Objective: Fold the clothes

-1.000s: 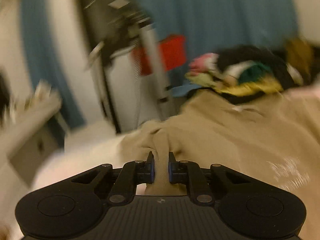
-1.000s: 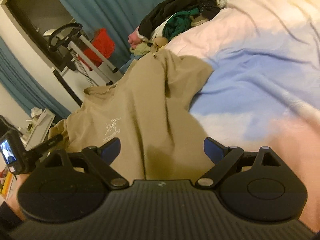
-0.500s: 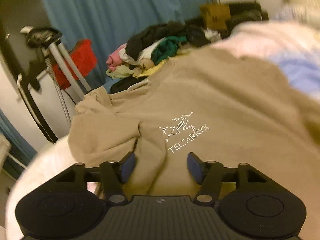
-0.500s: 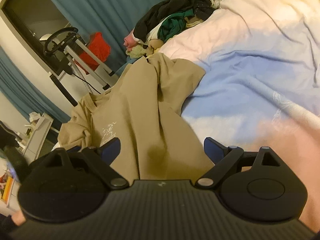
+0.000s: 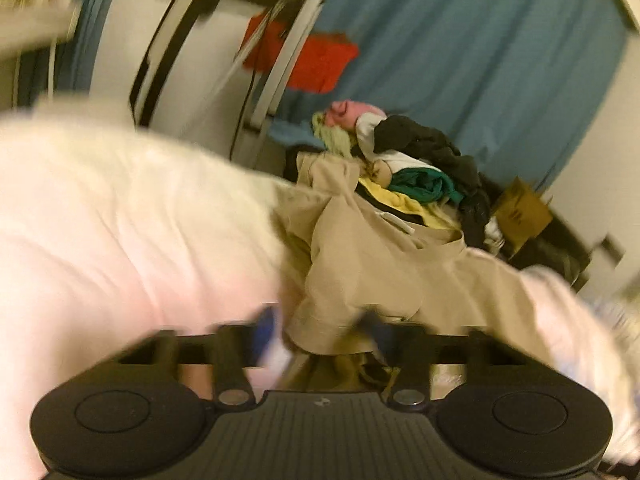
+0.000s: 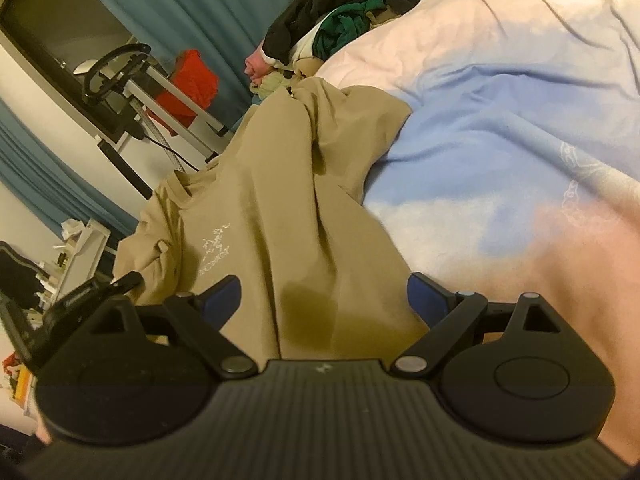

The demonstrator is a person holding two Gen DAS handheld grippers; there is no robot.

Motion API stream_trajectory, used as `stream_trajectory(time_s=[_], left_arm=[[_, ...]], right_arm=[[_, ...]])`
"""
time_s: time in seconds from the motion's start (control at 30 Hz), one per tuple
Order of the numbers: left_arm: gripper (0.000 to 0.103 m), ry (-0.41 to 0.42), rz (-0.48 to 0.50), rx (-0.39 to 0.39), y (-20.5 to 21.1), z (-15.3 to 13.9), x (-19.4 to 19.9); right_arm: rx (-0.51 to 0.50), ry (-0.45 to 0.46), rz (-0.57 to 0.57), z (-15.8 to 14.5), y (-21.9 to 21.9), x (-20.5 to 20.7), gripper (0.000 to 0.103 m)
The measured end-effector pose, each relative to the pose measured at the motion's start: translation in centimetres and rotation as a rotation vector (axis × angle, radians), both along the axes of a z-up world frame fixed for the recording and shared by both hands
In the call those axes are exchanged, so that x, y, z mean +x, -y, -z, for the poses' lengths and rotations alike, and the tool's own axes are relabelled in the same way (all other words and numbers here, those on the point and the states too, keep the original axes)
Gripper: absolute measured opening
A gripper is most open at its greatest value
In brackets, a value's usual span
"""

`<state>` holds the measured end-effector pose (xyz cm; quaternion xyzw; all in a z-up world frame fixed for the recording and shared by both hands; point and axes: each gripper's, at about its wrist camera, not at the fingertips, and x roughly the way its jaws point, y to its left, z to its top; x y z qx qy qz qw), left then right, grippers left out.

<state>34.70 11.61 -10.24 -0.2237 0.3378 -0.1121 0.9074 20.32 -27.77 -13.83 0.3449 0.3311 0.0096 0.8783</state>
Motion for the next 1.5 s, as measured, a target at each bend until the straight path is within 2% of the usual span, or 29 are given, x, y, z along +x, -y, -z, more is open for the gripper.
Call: stream_trajectory(time_s=[0.03,0.07,0.13,0.3,0.37,0.47,0.57,0.63,0.73,0.77,0.83,0.87,0.9,0.93,1.0,1.1,1.2,1.27,1.4,1.43,1.5], left_arm=[[0.021,-0.039,0.008,-0.036,-0.3,0.1,0.5],[0.014,-0.048,0.009,-0.041,-0.8,-0.1,0.9],[0.008,-0.035,0.004,-0.024,-2.0,-1.1,1.6],[0.007,0.005,-0.097,-0.017,-7.5,-5.4,3.4],[0.006,-0.012,-0.152,0.068,-9.6,-7.4,5.0],[0.006,-0.111,-0.195,0.234,-12.2,-9.7,8.5],[0.006,-0.15,-0.263,0.352,-14.1,-11.0,11.4],[0.006,-0.162,-0.3,0.408,-14.7,-11.1,13.2],[0.006,-0.147,-0.319,0.391,-14.4,-9.1,13.6],[0.009,-0.14,-0.323,0.382,-14.3,-8.3,13.7],[0.022,-0.128,-0.333,0.362,-14.0,-6.9,13.8],[0.036,-0.121,-0.337,0.352,-13.8,-6.1,13.8],[0.046,-0.121,-0.338,0.323,-14.0,-5.5,13.2],[0.05,-0.123,-0.337,0.284,-14.3,-5.1,12.3],[0.064,-0.129,-0.337,0.189,-15.0,-4.0,10.1],[0.068,-0.159,-0.334,-0.038,-16.7,-2.2,5.9],[0.069,-0.223,-0.277,-0.274,-17.3,0.9,3.2],[0.069,-0.261,-0.243,-0.39,-16.8,2.9,2.4],[0.067,-0.253,-0.195,-0.488,-14.9,4.5,3.4],[0.063,-0.253,-0.222,-0.497,-14.5,4.7,3.7],[0.043,-0.257,-0.272,-0.529,-14.2,5.2,4.5]], right_arm=[[-0.004,-0.002,-0.001,0.0,-0.1,0.0,0.091],[-0.01,-0.003,-0.002,0.1,-0.1,0.1,0.091],[-0.023,-0.005,-0.006,0.1,-0.3,0.2,0.092],[-0.053,-0.012,-0.013,0.2,-0.8,0.3,0.092],[-0.063,-0.013,-0.016,0.2,-0.9,0.5,0.093],[-0.09,-0.003,-0.031,0.3,-1.1,0.3,0.091],[-0.117,0.003,-0.046,0.2,-1.3,0.2,0.091],[-0.136,0.003,-0.047,0.0,-1.5,0.3,0.091],[-0.177,0.005,-0.045,-0.2,-2.0,0.5,0.091],[-0.187,0.006,-0.045,-0.2,-2.1,0.6,0.092],[-0.2,0.01,-0.046,-0.2,-2.3,0.8,0.092],[-0.206,0.012,-0.047,-0.3,-2.4,0.9,0.092],[-0.21,0.014,-0.048,-0.3,-2.5,0.9,0.092],[-0.21,0.017,-0.051,-0.3,-2.6,1.0,0.092],[-0.206,0.021,-0.057,-0.4,-2.8,1.0,0.092],[-0.193,0.026,-0.063,-0.5,-2.8,0.8,0.092],[-0.183,0.032,-0.066,-0.7,-2.8,0.5,0.092],[-0.18,0.034,-0.069,-0.8,-3.0,0.3,0.092],[-0.179,0.037,-0.075,-0.9,-3.4,0.2,0.092],[-0.181,0.04,-0.078,-0.9,-3.5,0.1,0.092],[-0.187,0.039,-0.084,-0.8,-3.7,0.2,0.092]])
